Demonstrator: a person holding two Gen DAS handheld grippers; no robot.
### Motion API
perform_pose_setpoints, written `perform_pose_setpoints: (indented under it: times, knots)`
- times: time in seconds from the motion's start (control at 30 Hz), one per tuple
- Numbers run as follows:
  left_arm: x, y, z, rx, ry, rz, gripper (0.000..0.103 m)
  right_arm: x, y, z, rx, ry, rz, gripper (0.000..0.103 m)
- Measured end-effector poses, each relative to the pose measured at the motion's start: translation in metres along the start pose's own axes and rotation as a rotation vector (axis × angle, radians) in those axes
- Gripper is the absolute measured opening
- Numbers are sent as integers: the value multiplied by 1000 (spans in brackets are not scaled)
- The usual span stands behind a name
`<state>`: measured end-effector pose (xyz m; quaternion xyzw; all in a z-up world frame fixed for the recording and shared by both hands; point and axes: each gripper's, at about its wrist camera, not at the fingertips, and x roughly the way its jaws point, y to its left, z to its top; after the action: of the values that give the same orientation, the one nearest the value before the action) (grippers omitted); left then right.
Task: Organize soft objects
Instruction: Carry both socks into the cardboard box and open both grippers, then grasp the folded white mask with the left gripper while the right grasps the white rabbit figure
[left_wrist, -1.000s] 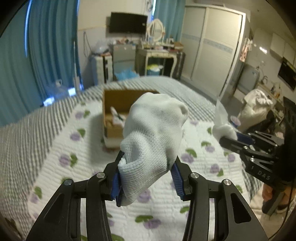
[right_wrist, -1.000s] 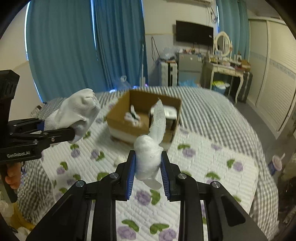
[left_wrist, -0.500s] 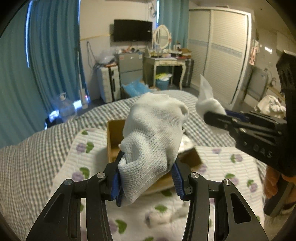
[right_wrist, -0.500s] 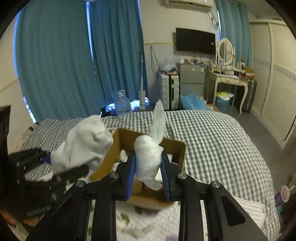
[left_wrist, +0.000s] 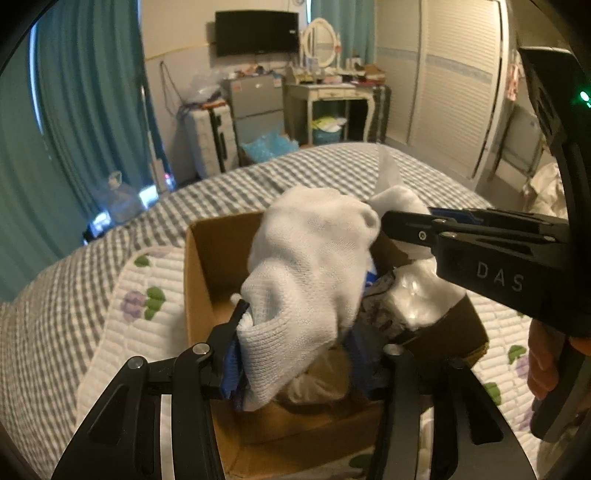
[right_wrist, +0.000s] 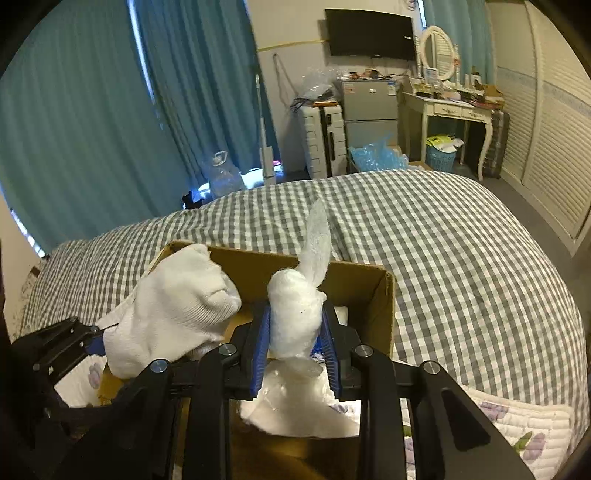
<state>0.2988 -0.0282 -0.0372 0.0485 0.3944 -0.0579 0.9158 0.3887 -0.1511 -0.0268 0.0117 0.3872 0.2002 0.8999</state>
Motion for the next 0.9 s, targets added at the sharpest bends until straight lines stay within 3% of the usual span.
perform_pose_setpoints:
  times: [0.03,0.1,0.13,0.37,0.6,0.67,0.73,0.8,0.9]
  knots:
    - [-4,-3,0,13,-20,13,61,-2,-3,1,11,-7,-1,34]
    - [-12,-6,0,17,-48,37,92,-12,-4,1,25,-26,-10,58]
    - [-17,-5,1,13,-63,33,94,-16,-6,4,29,-37,-14,60]
    - [-92,-3,16,-37,-153,40,94,-97,1,18,1,-127,-39,61]
    - [-222,-15,16,-34,-335,84,96,-226,19,16,-44,-233,-75,68]
    - [-258,-21,8,-37,-383,97,103,-255,23,8,-58,-245,-80,74]
    - [-285,-24,0,-40,-422,109,103,-286,26,-4,-76,-253,-77,79]
    - [-300,-28,-9,-40,-434,112,103,-306,29,-17,-86,-258,-77,94]
    - [-309,-29,-28,-46,-447,129,103,-324,29,-45,-98,-248,-65,97]
